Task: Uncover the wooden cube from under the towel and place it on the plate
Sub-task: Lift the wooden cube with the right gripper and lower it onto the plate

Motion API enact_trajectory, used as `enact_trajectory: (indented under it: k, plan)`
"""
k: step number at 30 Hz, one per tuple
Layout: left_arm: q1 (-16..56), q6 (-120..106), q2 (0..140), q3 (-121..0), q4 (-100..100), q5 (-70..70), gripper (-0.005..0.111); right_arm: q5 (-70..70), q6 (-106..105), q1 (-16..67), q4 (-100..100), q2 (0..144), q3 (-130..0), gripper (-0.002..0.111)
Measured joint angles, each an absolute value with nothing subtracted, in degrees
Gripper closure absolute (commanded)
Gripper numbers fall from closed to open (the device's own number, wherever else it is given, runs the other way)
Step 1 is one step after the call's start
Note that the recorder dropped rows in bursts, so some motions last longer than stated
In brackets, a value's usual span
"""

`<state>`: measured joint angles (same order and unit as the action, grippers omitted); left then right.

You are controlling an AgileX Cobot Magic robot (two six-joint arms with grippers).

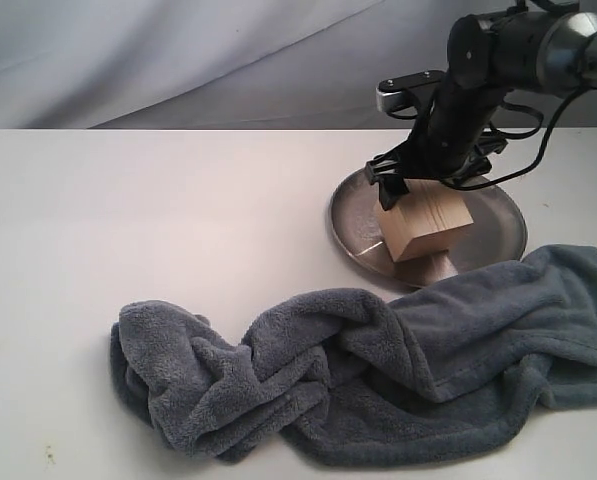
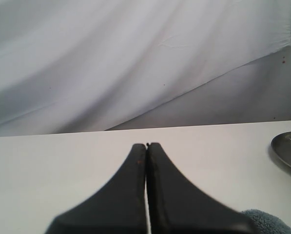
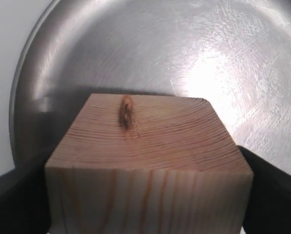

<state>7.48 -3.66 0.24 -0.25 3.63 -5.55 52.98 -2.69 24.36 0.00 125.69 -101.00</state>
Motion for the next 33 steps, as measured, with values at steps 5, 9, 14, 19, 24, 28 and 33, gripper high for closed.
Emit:
enact_trajectory:
  k: [5, 9, 14, 19, 24, 28, 33]
  plan:
    - [7.48, -3.66, 0.24, -0.25, 3.63, -5.55, 0.107, 51.56, -1.56, 24.36, 0.00, 126.21, -101.00, 0.062]
    - [7.48, -3.66, 0.24, -0.25, 3.63, -5.55, 0.107, 51.02, -1.09, 24.36, -0.44, 126.34, -101.00, 0.062]
    - [7.48, -3.66, 0.24, -0.25, 3.63, -5.55, 0.107, 50.25, -0.61, 24.36, -0.55, 126.44, -101.00, 0.062]
    - [7.48, -3.66, 0.24, -0.25, 3.63, -5.55, 0.107, 48.38, 0.00, 24.36, -0.74, 126.57, -101.00, 0.061]
    - [7.48, -3.66, 0.24, -0.25, 3.63, -5.55, 0.107, 47.47, 0.30, 24.36, -1.00, 126.93, -101.00, 0.053]
    - [7.48, -3.66, 0.24, -0.25, 3.63, -5.55, 0.107, 46.71, 0.60, 24.36, -1.13, 128.34, -101.09, 0.050]
    - [7.48, -3.66, 0.24, -0.25, 3.63, -5.55, 0.107, 46.38, 0.99, 24.36, -1.45, 128.78, -101.09, 0.045]
